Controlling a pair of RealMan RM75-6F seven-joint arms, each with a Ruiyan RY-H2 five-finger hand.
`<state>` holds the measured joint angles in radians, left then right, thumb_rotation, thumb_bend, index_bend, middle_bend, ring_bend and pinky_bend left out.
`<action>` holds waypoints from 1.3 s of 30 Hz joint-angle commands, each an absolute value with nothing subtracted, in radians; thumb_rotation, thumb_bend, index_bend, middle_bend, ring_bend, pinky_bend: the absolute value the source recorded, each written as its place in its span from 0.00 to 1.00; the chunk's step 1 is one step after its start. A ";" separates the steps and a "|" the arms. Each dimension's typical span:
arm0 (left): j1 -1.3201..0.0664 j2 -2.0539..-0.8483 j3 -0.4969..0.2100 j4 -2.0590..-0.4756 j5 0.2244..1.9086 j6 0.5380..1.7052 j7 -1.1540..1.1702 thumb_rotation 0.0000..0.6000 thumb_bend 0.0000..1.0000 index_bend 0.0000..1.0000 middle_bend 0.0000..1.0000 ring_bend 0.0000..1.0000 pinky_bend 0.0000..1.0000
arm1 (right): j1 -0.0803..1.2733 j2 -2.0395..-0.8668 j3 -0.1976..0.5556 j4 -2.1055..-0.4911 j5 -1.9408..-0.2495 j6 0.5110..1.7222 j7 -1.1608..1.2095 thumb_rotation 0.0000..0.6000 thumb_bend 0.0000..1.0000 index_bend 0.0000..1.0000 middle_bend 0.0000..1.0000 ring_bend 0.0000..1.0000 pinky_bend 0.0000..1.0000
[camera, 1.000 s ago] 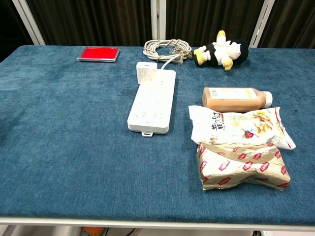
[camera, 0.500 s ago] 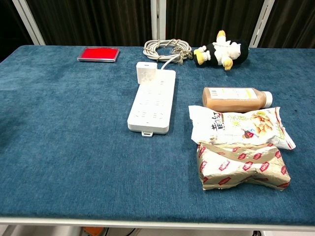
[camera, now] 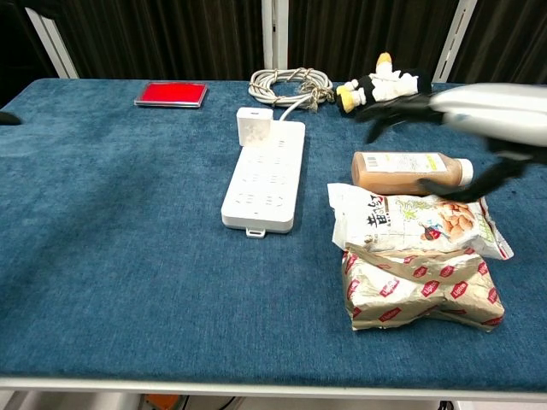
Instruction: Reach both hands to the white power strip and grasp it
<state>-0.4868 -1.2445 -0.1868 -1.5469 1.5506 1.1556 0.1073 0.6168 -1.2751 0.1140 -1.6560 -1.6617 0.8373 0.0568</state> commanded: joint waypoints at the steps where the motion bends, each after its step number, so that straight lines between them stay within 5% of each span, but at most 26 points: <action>1: -0.616 -1.288 -0.227 -1.492 1.527 1.012 0.030 1.00 0.11 0.11 0.11 0.00 0.02 | 0.722 -1.395 0.156 -1.597 -1.573 0.724 0.023 1.00 0.42 0.08 0.12 0.00 0.00; 13: -0.881 -1.451 -0.241 -1.270 1.530 0.784 -0.112 1.00 0.13 0.15 0.12 0.00 0.06 | 0.825 -1.504 0.174 -1.523 -1.421 0.627 -0.018 1.00 0.42 0.11 0.13 0.00 0.00; 39: -1.134 -1.749 -0.128 -0.797 1.589 0.696 -0.385 1.00 0.16 0.21 0.17 0.06 0.21 | 0.870 -1.587 0.123 -1.458 -1.305 0.667 -0.122 1.00 0.46 0.16 0.18 0.00 0.00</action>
